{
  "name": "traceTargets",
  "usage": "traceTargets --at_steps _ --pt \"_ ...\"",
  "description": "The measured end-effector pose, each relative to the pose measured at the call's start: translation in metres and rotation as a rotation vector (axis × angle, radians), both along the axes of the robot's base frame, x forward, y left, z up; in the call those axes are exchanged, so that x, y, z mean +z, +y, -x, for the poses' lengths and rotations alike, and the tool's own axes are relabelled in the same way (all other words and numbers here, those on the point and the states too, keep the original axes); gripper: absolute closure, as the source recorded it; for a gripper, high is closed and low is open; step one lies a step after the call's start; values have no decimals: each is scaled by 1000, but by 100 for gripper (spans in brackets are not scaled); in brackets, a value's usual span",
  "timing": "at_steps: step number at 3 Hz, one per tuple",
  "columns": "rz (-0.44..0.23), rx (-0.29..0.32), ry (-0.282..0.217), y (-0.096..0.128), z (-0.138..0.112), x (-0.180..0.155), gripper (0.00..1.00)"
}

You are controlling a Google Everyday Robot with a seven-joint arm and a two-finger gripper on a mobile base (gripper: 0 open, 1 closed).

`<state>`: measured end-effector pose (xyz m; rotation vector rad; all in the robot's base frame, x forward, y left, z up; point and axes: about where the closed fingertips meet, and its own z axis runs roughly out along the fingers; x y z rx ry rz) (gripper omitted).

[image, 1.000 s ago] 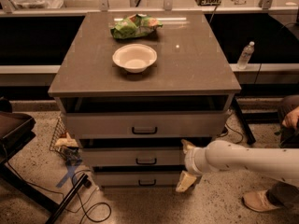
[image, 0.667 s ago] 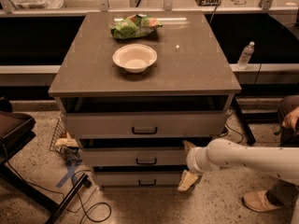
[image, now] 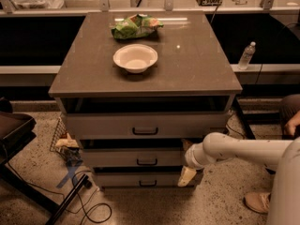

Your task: Open middle drawer

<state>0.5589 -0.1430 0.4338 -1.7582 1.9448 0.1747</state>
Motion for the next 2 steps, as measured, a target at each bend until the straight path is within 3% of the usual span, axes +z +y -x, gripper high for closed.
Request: traceTargets --at_steps 1,2 --pt "7 23 24 9 -9 -18 14" --pt "5 29 56 13 -7 -36 38"
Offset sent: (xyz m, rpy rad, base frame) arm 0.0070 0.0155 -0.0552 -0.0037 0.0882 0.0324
